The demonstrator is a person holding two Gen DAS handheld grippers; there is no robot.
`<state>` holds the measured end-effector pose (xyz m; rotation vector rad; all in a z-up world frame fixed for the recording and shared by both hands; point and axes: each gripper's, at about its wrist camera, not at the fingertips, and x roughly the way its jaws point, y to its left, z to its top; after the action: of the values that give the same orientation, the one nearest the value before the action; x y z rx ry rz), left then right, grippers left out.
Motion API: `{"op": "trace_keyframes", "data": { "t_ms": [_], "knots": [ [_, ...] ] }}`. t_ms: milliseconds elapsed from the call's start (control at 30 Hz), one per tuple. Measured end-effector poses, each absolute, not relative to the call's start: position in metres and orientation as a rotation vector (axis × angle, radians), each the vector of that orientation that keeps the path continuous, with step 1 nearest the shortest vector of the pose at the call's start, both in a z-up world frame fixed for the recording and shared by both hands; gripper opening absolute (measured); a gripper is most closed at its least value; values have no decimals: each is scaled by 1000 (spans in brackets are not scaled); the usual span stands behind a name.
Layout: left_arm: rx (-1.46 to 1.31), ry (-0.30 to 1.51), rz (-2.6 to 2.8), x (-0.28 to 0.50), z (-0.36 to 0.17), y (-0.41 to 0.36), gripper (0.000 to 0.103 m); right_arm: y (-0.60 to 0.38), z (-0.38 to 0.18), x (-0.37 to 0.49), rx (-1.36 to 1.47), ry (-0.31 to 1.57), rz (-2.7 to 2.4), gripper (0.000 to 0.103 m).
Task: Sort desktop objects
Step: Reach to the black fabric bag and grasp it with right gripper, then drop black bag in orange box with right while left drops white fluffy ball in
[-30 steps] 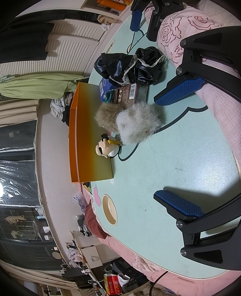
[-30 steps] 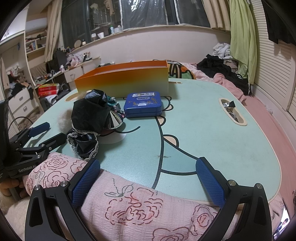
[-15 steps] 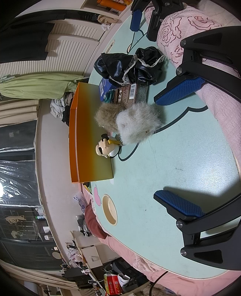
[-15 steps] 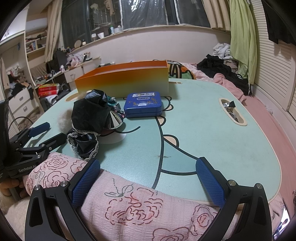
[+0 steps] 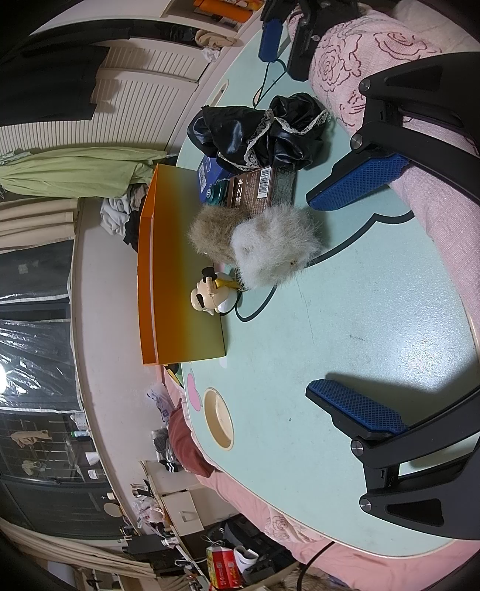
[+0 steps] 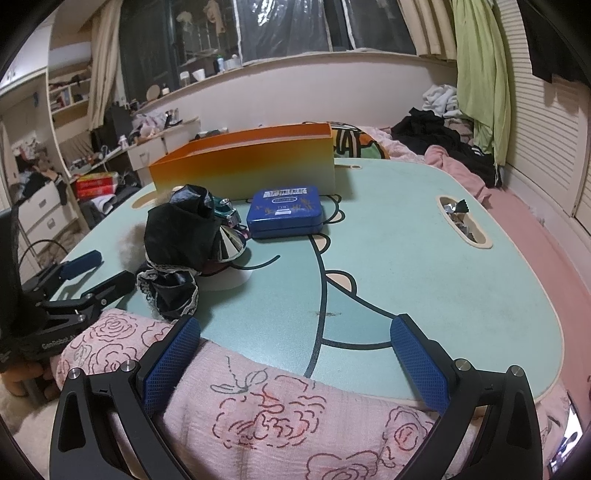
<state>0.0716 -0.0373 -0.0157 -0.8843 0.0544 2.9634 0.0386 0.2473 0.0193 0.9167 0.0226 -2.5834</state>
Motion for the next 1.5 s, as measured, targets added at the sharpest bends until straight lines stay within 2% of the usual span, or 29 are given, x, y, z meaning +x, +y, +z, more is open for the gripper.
{"op": "trace_keyframes", "data": {
  "t_ms": [300, 333, 367, 400, 433, 467, 500, 600, 767, 900, 1033, 1133, 1200, 1233, 1300, 1500],
  "knots": [
    [-884, 54, 2964, 72, -16, -37, 93, 211, 54, 33, 812, -11, -2464, 102],
    [-884, 54, 2964, 72, -16, -37, 93, 205, 56, 29, 822, -10, -2455, 99],
    [-884, 54, 2963, 72, -16, -38, 93, 197, 57, 25, 839, -1, -2448, 94],
    [-884, 54, 2963, 72, -16, -37, 93, 191, 55, 24, 858, 23, -2441, 75],
    [-884, 54, 2964, 72, -16, -37, 93, 183, 51, 21, 896, 71, -2428, 43],
    [-884, 54, 2963, 72, -16, -38, 93, 176, 46, 20, 930, 106, -2404, 30],
    [-885, 54, 2963, 72, -17, -38, 93, 176, 44, 22, 925, 107, -2397, 23],
    [-884, 55, 2963, 72, -17, -38, 93, 191, 46, 32, 863, 42, -2398, 16],
    [-881, 43, 2959, 74, -13, -36, 93, 233, 49, 41, 806, -71, -2462, 14],
    [-830, 5, 2927, 80, 6, -32, 93, 254, 52, 43, 779, -24, -2568, 14],
    [-804, 65, 2883, 74, 20, -16, 91, 263, 44, 31, 856, -13, -2596, 14],
    [-865, 95, 2858, 64, 19, -6, 77, 262, 29, 24, 891, 5, -2602, 14],
    [-935, 86, 2831, 54, 14, -4, 59, 257, 28, 28, 854, 54, -2635, 14],
    [-973, 61, 2812, 49, 11, -6, 54, 256, 28, 30, 847, 71, -2642, 14],
    [-975, 28, 2803, 47, 7, -11, 28, 255, 28, 32, 834, 88, -2653, 14],
    [-875, 21, 2823, 64, 15, -15, 27, 259, 30, 31, 825, 37, -2644, 14]
  ]
}}
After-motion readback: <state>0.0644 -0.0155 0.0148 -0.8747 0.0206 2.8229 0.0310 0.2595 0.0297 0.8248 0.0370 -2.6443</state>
